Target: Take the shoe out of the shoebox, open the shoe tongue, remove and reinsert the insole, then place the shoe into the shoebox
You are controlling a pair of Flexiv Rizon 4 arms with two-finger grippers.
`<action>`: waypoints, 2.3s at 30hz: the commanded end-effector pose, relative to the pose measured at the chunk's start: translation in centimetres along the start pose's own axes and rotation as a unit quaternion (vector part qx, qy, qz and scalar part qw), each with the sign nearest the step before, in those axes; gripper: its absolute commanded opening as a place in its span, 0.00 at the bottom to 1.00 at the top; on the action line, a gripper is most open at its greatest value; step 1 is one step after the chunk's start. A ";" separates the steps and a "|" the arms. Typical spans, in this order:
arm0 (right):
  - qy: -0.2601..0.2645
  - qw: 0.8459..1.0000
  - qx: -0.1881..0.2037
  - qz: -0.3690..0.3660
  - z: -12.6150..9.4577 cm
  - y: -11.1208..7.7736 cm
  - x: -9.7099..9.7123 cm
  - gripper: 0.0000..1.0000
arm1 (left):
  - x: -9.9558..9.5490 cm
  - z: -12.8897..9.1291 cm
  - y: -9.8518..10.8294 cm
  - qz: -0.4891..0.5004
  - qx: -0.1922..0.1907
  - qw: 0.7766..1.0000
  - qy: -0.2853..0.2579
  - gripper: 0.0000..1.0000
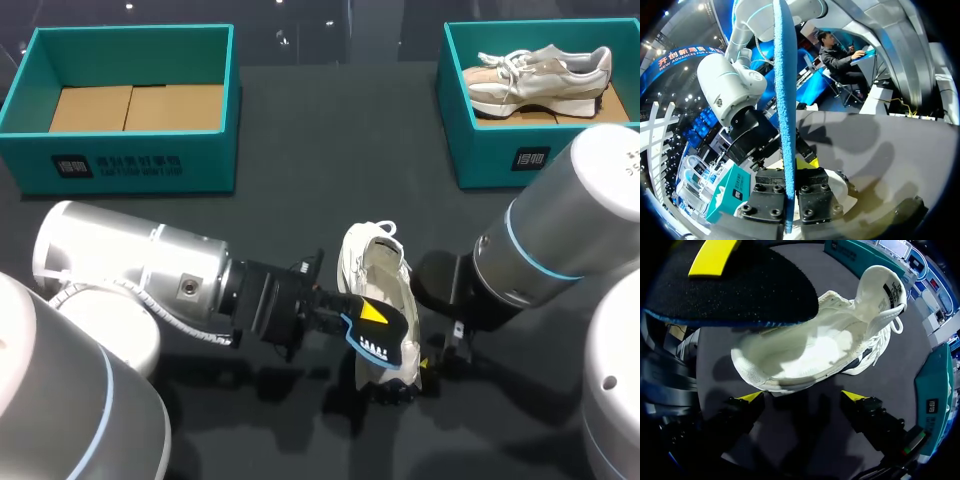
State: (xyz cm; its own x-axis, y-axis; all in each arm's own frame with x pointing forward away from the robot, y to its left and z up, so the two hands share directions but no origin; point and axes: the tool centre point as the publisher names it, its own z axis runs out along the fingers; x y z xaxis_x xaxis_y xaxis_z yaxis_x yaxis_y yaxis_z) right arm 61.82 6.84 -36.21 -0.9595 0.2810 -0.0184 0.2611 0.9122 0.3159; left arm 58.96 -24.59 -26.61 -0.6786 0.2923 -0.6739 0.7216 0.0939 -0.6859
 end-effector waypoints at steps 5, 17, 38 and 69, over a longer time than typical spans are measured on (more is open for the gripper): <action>0.003 1.000 -0.019 -0.006 -0.1 -1.0 0.0 1.00 | 0.0 0.9 0.9 -0.011 0.018 1.000 0.010 0.00; 0.003 1.000 -0.014 -0.005 -0.2 -1.1 0.0 1.00 | -0.1 0.8 0.6 -0.012 0.020 1.000 0.010 0.00; 0.003 1.000 -0.014 -0.005 -0.2 -1.1 0.0 1.00 | -0.5 2.2 -1.8 0.003 0.055 0.999 -0.003 0.00; 0.030 0.998 -0.057 -0.023 -0.7 -2.2 -0.7 1.00 | -0.3 2.7 -2.7 -0.033 0.056 0.998 -0.027 0.00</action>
State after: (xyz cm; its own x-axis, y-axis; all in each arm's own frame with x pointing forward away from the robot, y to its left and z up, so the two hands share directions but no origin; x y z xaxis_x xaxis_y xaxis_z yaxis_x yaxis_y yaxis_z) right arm 62.01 5.81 -36.24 -0.9730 0.2307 0.0048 0.2154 0.9008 0.3771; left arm 56.90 -27.36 -25.23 -0.7333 0.2391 -0.6364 0.6562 0.0039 -0.7546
